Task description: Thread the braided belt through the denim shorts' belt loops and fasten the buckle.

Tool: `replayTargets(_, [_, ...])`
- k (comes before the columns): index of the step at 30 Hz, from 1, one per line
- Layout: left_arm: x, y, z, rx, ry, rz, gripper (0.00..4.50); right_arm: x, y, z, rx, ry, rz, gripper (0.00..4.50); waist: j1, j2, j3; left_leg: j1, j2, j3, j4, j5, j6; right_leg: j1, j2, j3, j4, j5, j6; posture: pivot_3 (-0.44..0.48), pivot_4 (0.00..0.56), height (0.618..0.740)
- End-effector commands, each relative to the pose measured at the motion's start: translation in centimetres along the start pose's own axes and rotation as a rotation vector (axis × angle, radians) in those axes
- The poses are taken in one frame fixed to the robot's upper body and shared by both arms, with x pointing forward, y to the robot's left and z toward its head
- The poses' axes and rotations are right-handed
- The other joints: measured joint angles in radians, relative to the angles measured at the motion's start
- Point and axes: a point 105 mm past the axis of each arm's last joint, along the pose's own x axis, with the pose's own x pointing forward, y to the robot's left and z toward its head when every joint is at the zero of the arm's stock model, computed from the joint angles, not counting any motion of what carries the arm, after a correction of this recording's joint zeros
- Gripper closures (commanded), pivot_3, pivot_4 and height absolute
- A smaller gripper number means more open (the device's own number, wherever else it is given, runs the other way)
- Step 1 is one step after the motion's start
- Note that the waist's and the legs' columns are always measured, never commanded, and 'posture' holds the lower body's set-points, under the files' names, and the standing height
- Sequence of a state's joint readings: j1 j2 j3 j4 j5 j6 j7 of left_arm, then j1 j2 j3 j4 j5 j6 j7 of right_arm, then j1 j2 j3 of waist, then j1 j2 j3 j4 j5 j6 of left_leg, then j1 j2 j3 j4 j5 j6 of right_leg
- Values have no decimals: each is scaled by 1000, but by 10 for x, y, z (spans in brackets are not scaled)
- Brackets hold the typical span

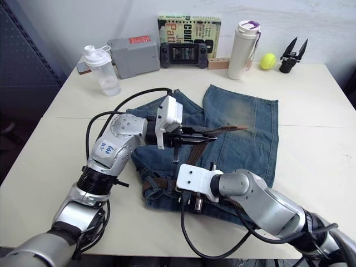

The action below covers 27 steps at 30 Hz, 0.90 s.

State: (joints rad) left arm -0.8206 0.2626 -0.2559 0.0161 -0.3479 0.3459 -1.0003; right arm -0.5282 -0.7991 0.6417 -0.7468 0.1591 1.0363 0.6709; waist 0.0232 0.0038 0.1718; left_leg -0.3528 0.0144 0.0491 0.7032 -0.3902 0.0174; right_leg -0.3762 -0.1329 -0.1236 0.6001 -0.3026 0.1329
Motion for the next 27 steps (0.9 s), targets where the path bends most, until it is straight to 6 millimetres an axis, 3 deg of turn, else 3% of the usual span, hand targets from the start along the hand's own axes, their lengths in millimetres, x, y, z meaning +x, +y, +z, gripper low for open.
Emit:
replayTargets(1, [10,-3,34,130,-85,-47,4500,21,49,-57,112,232,248,4379,1,-2,-1,0,0,-1,0,0,0,1,0,0,0,0,0,0,150,731])
replayTargets(10, [8,-16,23,101,-43,-96,4500,28,54,-60,16,289,298,4379,-2,-1,-9,1,0,-2,0,0,0,2,0,-1,-1,0,0,0,150,731])
replayTargets(23, [24,-19,30,122,-71,-163,4500,37,73,-65,-54,361,503,4379,-4,0,-29,3,0,-7,-2,0,0,8,1,-6,-7,0,0,0,150,731])
replayTargets(27, [30,-22,33,127,-83,-189,4500,42,76,-68,-56,368,517,4379,-11,0,-33,18,1,-7,-7,-1,-1,22,1,-7,-10,0,-1,0,150,731])
